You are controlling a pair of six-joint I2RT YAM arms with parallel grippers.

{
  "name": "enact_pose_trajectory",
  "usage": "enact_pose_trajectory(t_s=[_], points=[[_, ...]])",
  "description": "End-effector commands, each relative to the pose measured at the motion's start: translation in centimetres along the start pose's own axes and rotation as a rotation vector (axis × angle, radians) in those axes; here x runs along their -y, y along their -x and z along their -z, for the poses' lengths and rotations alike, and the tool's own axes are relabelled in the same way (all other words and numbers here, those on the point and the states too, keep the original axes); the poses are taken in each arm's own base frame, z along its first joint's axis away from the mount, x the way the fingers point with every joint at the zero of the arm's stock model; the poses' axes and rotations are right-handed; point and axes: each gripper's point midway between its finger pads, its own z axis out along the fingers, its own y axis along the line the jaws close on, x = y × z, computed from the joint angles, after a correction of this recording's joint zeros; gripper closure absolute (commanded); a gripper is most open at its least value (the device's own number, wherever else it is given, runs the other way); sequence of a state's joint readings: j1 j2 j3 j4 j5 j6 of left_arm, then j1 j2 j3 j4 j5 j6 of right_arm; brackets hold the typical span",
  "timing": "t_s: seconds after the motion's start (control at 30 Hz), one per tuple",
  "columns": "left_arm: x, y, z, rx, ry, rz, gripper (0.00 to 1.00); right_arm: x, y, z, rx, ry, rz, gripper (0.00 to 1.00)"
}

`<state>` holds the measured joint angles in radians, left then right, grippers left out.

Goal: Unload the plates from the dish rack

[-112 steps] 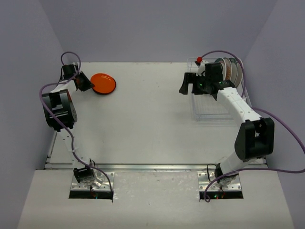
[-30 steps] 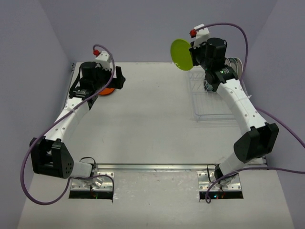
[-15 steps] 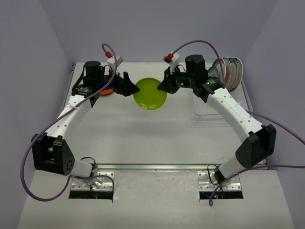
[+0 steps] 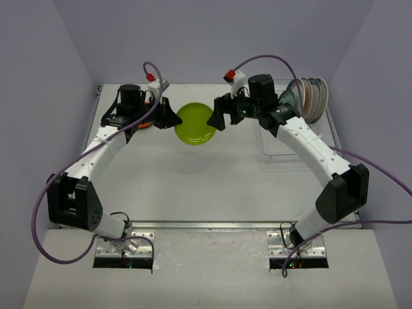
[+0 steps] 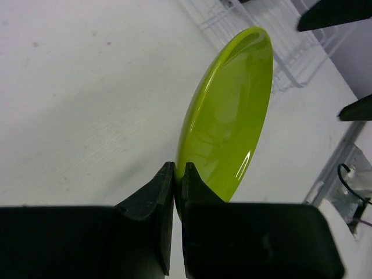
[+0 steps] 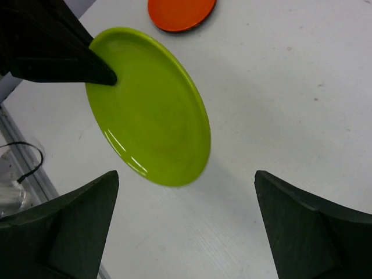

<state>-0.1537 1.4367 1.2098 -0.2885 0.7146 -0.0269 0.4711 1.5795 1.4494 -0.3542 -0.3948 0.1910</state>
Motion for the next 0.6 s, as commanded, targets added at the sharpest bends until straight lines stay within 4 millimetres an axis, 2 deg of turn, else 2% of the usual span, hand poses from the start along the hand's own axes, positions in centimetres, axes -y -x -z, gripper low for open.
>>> enact_pose_trajectory(t_s=[0.0, 0.03, 0.1, 0.13, 0.23, 0.3, 0.37, 0.57], points=[[-9.7, 2.6, 1.6, 0.100, 0.330, 0.062, 1.00, 6.4, 0.8, 1.5, 0.037, -0.212, -0.094, 0.01], [-12.1, 2.9, 2.3, 0.112, 0.399, 0.094, 1.00, 7.7, 0.3, 1.9, 0.029, -0.255, -0.110, 0.01], [-18.2, 2.2, 4.1, 0.115, 0.560, 0.201, 1.00, 10.7, -0.5, 3.0, 0.017, -0.349, -0.137, 0.01], [-20.5, 2.1, 4.9, 0.116, 0.609, 0.245, 1.00, 11.9, -1.0, 3.5, 0.006, -0.390, -0.141, 0.01], [-25.2, 1.5, 6.0, 0.115, 0.685, 0.330, 1.00, 14.3, -2.7, 4.9, -0.026, -0.479, -0.126, 0.01], [-27.2, 1.0, 6.3, 0.111, 0.716, 0.366, 1.00, 15.3, -3.7, 5.7, -0.045, -0.517, -0.109, 0.01], [-29.1, 0.6, 6.3, 0.107, 0.732, 0.404, 1.00, 15.5, -4.6, 6.1, -0.058, -0.518, -0.111, 0.01], [-33.1, -1.4, 5.9, 0.116, 0.701, 0.570, 1.00, 16.2, -6.0, 6.5, -0.081, -0.547, -0.133, 0.01]])
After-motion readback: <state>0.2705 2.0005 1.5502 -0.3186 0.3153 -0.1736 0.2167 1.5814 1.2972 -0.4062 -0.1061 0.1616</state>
